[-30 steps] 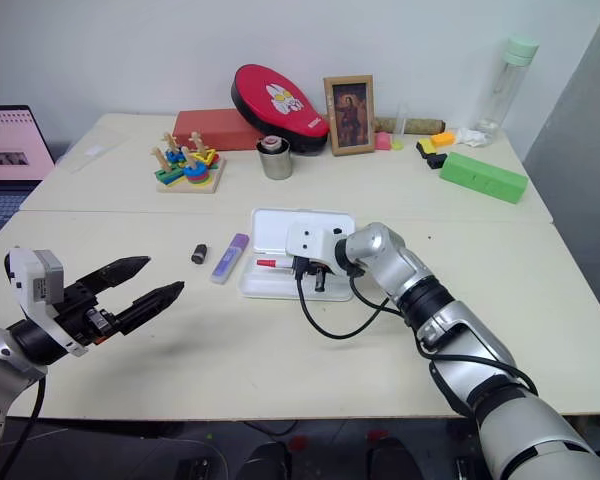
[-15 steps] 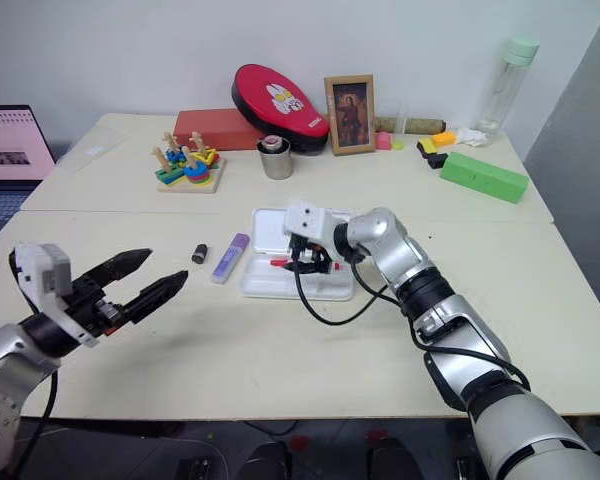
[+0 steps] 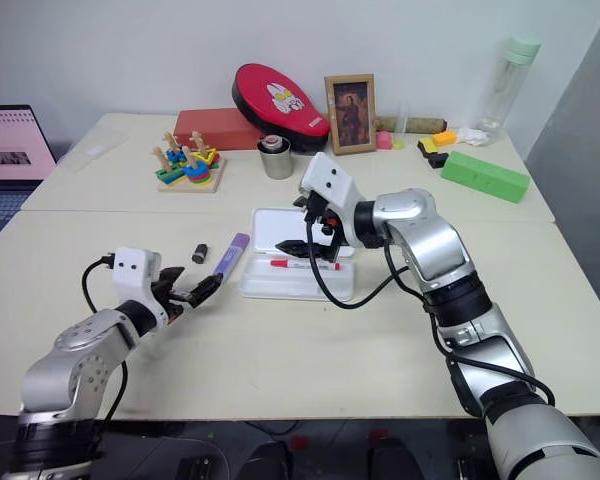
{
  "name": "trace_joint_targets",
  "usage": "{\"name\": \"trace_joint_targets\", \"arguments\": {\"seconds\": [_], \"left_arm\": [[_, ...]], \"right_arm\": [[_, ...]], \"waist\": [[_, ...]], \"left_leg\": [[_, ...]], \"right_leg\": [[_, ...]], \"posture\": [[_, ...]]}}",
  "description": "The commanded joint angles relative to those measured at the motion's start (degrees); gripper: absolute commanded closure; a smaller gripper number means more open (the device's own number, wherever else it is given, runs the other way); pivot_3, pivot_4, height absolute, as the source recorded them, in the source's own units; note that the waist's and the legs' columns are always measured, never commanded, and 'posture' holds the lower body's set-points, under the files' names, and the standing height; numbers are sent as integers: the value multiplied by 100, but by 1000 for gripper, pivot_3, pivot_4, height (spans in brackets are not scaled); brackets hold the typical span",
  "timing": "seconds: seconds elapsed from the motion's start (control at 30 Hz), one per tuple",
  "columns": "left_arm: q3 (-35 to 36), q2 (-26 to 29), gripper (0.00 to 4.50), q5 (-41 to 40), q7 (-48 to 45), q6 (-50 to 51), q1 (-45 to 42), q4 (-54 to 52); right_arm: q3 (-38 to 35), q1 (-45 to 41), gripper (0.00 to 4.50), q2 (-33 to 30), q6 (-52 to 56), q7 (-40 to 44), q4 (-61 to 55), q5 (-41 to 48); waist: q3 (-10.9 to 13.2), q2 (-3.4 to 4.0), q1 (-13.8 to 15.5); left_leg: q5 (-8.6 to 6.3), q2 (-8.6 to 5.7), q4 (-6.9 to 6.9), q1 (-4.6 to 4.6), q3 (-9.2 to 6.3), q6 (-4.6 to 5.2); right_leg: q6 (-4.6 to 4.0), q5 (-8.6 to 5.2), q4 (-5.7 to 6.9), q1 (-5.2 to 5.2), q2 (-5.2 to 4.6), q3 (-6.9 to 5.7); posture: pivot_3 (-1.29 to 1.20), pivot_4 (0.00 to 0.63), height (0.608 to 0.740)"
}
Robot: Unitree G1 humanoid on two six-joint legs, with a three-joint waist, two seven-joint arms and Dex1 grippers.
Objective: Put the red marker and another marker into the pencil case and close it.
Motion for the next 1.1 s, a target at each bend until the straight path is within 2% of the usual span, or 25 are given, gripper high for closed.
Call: {"name": "trace_joint_targets", "arguments": {"seconds": [0.03,0.37,0.43,0.47,0.8,0.9,0.93,1.1], "left_arm": [[-74,-24,0,180,114,51,-267,148],[-478,-73,0,489,-116,174,-771,665],[-534,-115,385,520,-123,184,-848,730],[-548,-129,434,532,-127,191,-873,759],[-552,-184,2636,623,-191,258,-903,807],[-523,-193,3131,631,-188,262,-889,801],[-520,-198,3267,635,-187,262,-891,804],[-499,-205,3287,642,-190,264,-889,806]], "right_arm": [[-206,-3,50,-23,145,-268,-314,92],[-343,53,50,-189,357,-356,-682,403],[-318,90,0,-244,395,-301,-825,485],[-303,99,0,-264,409,-302,-860,510],[-265,179,0,-355,458,-362,-1064,679],[-233,229,0,-397,463,-298,-1145,729],[-225,240,0,-409,465,-280,-1161,743],[-180,276,0,-469,477,-284,-1214,807]], "waist": [[-1,-1,-2],[-1,-1,18],[-1,-2,23],[-2,-2,23],[-1,-1,25],[-2,-2,26],[-2,-1,25],[-2,-1,25]], "left_leg": [[0,0,0,0,0,0],[0,-1,-1,-3,-1,0],[0,-1,0,-3,-1,0],[0,-1,0,-3,-1,0],[0,-1,1,-1,-1,-1],[0,-1,1,-1,-1,0],[0,-1,1,0,-1,0],[0,-1,2,1,-1,0]], "right_leg": [[0,0,0,0,0,0],[0,0,-3,0,0,-1],[0,0,-4,1,-1,-1],[0,0,-5,3,-1,-1],[0,0,-3,4,-1,-1],[0,0,-4,4,-1,-1],[0,0,-4,4,-1,-1],[0,0,-3,6,-1,-1]], "posture": [[0,150,740],[0,150,740],[0,150,740],[0,150,740],[0,150,740],[0,150,740],[0,150,740],[0,150,740]]}}
